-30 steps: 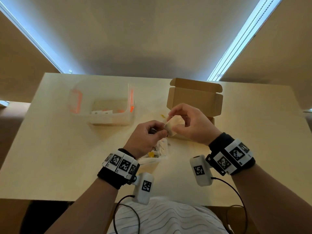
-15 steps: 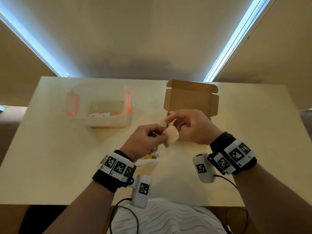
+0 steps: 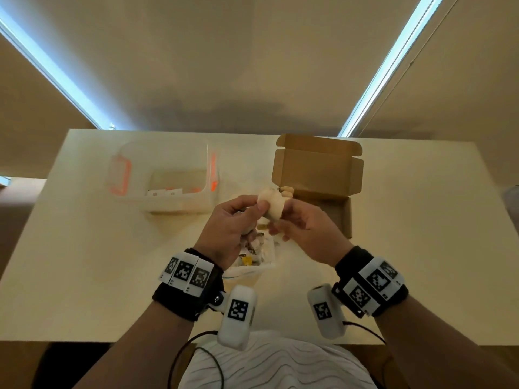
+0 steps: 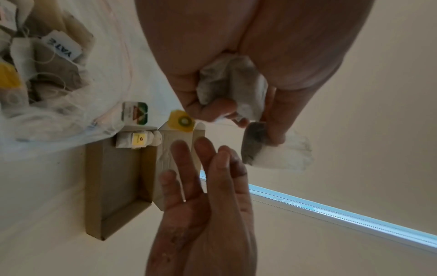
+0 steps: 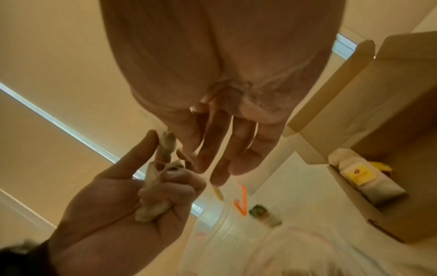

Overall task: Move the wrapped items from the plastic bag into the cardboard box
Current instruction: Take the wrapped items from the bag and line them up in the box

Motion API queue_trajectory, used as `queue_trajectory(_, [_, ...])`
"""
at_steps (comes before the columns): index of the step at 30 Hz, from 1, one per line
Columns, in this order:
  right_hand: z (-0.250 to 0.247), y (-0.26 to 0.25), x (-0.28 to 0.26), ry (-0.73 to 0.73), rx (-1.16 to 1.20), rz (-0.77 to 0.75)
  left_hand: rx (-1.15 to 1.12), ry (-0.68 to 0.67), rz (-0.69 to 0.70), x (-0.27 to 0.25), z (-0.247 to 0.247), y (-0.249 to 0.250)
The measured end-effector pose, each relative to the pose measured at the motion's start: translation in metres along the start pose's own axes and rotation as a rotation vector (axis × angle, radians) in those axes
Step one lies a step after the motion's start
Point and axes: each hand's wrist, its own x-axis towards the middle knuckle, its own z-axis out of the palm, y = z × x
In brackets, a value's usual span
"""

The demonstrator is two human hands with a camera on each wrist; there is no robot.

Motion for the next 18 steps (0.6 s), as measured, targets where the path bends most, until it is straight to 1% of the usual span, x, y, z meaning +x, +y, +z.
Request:
queue_trajectory(4, [0.018,0.004,-0.002,0.068,0.084,-0.005,-0.064,-0.004,-0.039,0.000,0.003,0.002])
queue_trajectory(8, [0.029,0.002,-0.004,0.037,0.117,0.011,-0.027,0.034,-0.057,0.000,0.005,0.003])
queue_trajectory(9, [0.031,0.001,-0.005,0.083,0.083,0.003,-0.029,0.043,-0.055,0.001,0.005,0.004])
queue_trajectory(11, [0.033,0.003,-0.005,0.286,-0.022,-0.054,-0.039,0.053,-0.041,0.000,0.005,0.004])
queue_trajectory(12, [0.032,0.004,-0.004,0.358,-0.054,-0.097,-0.035,0.055,-0.032,-0.001,0.005,0.006])
queue_trajectory(13, [0.030,0.004,-0.002,0.369,-0.058,-0.135,-0.026,0.059,-0.025,-0.002,0.006,0.007])
queue_trajectory(14, [0.029,0.003,0.001,0.322,-0.051,-0.151,-0.018,0.064,-0.017,-0.002,0.007,0.008])
queue_trajectory(16, [0.030,-0.002,0.009,0.163,0.000,-0.140,0.004,0.085,-0.001,-0.002,0.007,0.008])
queue_trajectory(17, [0.031,-0.005,0.012,0.118,0.057,-0.116,0.019,0.106,0.008,-0.001,0.007,0.007])
queue_trajectory(18, [0.033,-0.007,0.015,0.114,0.125,-0.086,0.036,0.134,0.019,0.000,0.007,0.006])
